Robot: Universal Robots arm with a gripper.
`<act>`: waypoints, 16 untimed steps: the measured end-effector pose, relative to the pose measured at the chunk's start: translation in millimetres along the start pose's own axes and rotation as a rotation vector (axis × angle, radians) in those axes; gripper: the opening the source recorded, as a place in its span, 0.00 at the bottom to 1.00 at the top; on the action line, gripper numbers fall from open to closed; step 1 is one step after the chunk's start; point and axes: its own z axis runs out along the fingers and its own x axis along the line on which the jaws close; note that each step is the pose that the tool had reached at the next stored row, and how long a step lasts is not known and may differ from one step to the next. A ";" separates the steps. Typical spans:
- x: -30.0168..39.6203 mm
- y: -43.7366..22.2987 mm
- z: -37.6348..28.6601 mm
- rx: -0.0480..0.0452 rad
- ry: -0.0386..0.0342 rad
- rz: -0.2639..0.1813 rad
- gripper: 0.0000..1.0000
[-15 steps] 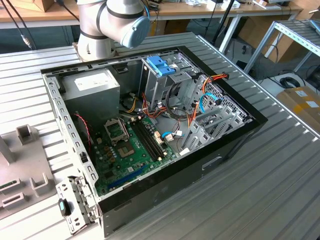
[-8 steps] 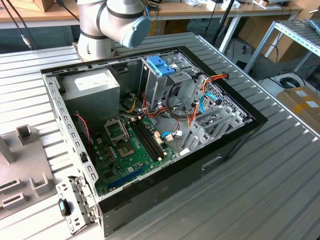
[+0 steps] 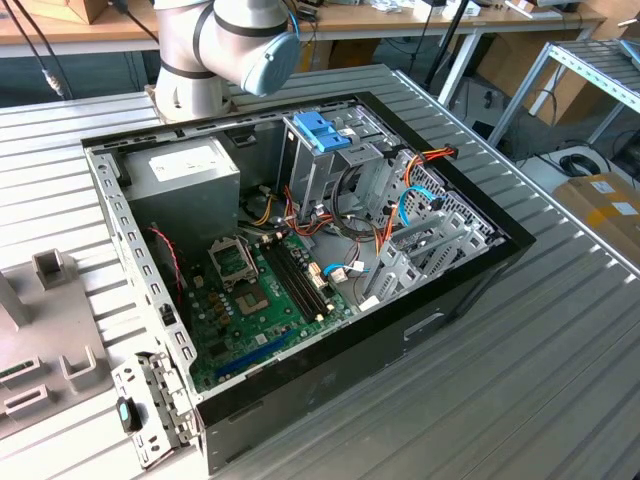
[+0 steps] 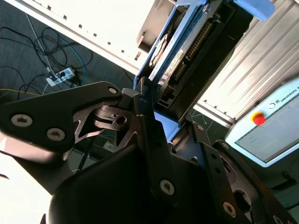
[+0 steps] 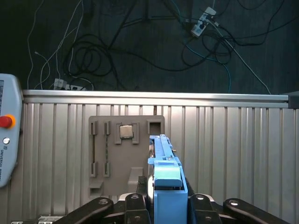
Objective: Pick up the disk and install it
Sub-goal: 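Pick up the disk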
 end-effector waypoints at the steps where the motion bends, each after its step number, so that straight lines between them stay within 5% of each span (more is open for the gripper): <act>1: 0.0 -0.2 0.0 0.0000 0.0000 0.000 0.37; 16: 0.1 -5.7 -0.2 0.0000 0.0003 0.000 0.37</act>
